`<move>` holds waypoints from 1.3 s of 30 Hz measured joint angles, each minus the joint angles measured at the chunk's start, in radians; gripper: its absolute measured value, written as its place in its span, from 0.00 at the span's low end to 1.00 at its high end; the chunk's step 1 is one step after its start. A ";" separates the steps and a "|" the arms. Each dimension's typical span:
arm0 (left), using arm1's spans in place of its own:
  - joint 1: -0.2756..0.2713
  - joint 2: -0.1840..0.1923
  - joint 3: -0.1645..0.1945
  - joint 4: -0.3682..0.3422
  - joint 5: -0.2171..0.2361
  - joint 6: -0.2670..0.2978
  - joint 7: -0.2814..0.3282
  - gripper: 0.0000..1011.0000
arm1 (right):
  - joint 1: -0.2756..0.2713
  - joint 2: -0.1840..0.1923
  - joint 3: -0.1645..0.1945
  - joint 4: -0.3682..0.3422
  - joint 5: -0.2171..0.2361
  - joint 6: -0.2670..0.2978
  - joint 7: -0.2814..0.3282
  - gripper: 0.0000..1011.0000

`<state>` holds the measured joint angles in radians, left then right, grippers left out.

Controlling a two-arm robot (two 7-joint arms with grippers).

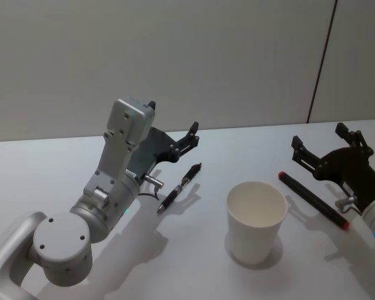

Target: Place the pen into the pen holder.

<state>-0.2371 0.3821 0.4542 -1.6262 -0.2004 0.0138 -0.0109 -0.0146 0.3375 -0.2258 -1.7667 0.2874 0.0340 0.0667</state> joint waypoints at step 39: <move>0.000 0.000 0.000 0.000 0.000 0.000 0.000 0.99 | 0.265 0.033 0.033 0.230 -0.001 0.341 0.377 0.99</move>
<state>-0.2371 0.3821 0.4542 -1.6262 -0.2004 0.0138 -0.0110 0.2501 0.3701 -0.1925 -1.5369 0.2863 0.3747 0.4434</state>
